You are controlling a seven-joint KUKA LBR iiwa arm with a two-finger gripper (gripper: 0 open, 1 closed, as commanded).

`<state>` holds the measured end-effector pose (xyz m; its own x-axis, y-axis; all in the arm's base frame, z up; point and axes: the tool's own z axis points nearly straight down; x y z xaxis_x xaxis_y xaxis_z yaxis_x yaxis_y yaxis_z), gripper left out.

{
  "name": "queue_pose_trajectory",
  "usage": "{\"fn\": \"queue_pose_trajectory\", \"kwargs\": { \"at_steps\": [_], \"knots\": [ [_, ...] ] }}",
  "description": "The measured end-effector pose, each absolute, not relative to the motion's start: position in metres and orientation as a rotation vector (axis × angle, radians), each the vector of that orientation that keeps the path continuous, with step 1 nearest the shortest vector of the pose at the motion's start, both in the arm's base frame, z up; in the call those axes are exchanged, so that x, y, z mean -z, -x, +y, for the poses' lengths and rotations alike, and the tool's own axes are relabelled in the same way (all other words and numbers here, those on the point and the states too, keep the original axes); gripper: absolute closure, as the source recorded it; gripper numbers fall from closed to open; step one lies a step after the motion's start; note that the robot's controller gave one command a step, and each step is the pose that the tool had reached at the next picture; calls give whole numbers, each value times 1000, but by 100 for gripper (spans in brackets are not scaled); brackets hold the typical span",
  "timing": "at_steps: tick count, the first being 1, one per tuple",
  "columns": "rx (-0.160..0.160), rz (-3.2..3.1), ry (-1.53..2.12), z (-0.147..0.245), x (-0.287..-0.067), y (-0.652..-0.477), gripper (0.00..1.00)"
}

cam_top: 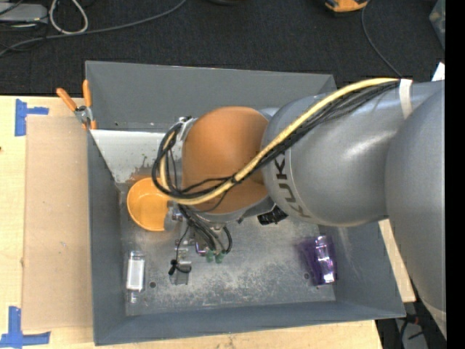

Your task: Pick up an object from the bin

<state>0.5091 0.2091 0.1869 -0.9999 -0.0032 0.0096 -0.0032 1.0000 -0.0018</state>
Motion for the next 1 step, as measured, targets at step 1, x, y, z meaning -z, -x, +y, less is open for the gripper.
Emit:
{"fn": "queue_pose_trajectory", "kwargs": {
  "at_steps": [1],
  "knots": [
    [0,-3140,3,208,-192,-511,0]
  ]
}}
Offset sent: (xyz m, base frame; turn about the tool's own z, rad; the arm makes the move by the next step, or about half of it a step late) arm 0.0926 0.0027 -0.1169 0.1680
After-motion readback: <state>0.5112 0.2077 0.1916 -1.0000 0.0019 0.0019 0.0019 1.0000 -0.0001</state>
